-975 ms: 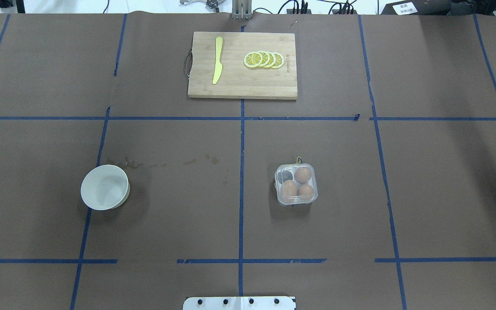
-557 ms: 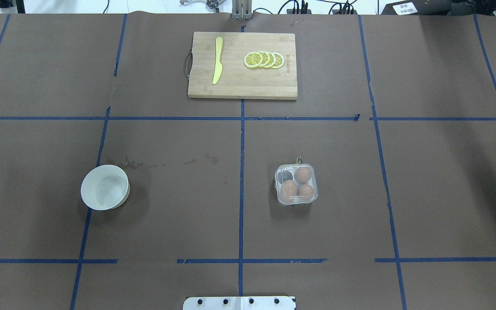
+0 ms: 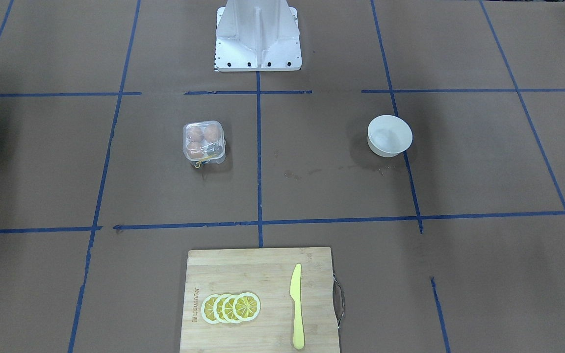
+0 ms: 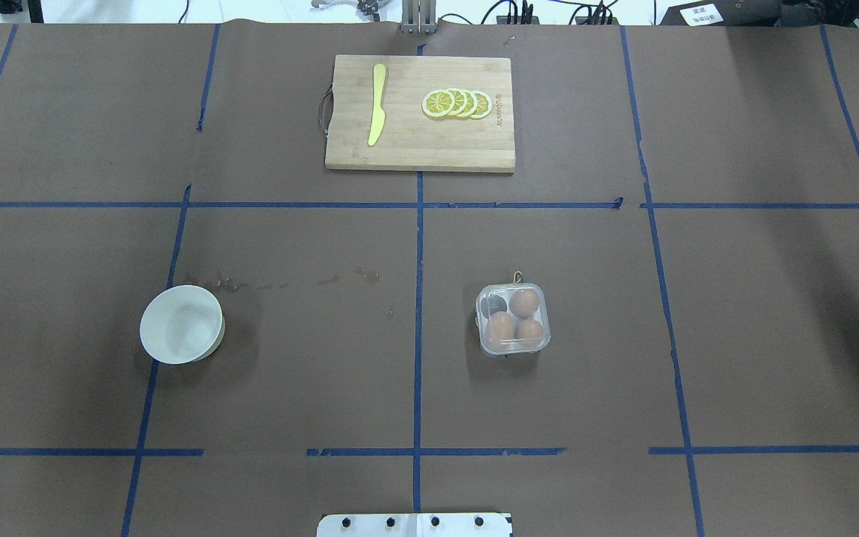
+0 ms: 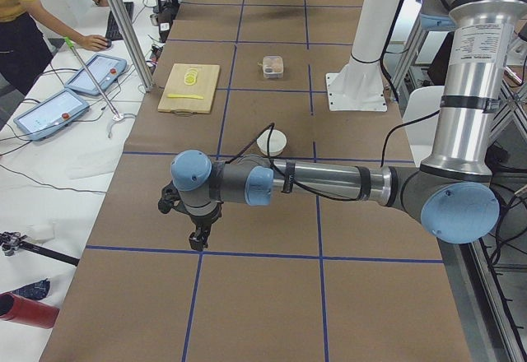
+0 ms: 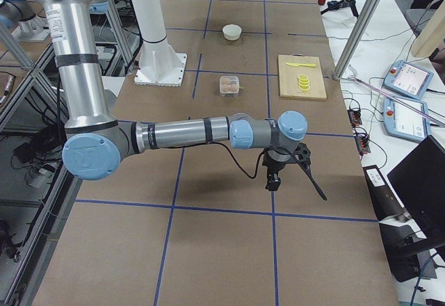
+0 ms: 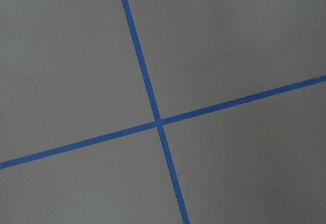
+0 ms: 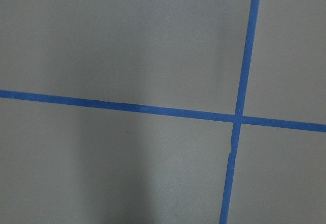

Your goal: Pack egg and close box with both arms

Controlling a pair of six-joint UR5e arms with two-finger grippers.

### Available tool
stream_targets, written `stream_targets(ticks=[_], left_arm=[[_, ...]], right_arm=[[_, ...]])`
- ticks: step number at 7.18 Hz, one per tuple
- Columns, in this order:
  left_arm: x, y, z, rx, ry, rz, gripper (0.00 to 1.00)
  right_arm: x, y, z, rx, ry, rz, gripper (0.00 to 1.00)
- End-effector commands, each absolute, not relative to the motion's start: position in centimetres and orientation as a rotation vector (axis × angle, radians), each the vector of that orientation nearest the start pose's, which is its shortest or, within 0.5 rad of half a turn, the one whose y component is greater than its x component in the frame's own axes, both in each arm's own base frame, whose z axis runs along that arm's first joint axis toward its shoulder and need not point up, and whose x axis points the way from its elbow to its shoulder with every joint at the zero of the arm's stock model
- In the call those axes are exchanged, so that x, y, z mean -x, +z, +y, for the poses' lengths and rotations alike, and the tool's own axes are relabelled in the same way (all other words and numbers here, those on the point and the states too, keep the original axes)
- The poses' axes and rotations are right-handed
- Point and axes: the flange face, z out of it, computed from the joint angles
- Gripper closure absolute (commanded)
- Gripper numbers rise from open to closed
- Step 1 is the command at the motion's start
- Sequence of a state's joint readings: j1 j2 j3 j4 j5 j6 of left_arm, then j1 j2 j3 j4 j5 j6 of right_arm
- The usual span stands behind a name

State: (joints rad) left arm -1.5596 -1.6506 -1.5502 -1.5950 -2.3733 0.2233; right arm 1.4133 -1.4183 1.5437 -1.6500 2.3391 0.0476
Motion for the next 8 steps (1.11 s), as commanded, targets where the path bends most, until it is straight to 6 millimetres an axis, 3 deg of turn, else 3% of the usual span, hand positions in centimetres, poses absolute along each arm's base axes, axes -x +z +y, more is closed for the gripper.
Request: stream_targets(ticks=[1, 6, 8], left_arm=[[5.4, 61.1, -54.2, -0.195, 0.271, 0.783, 0.00], [4.4, 60.7, -54.5, -0.200, 0.297, 0.786, 0.00], [4.3, 60.6, -54.5, -0.202, 0.300, 0.785, 0.00]], right_arm=[[2.5, 59.7, -56.3, 0.024, -0.127, -0.769, 0.00], [2.7, 59.0, -57.2, -0.002, -0.141, -0.773, 0.00], [2.6, 59.7, -56.5, -0.005, -0.141, -0.775, 0.00]])
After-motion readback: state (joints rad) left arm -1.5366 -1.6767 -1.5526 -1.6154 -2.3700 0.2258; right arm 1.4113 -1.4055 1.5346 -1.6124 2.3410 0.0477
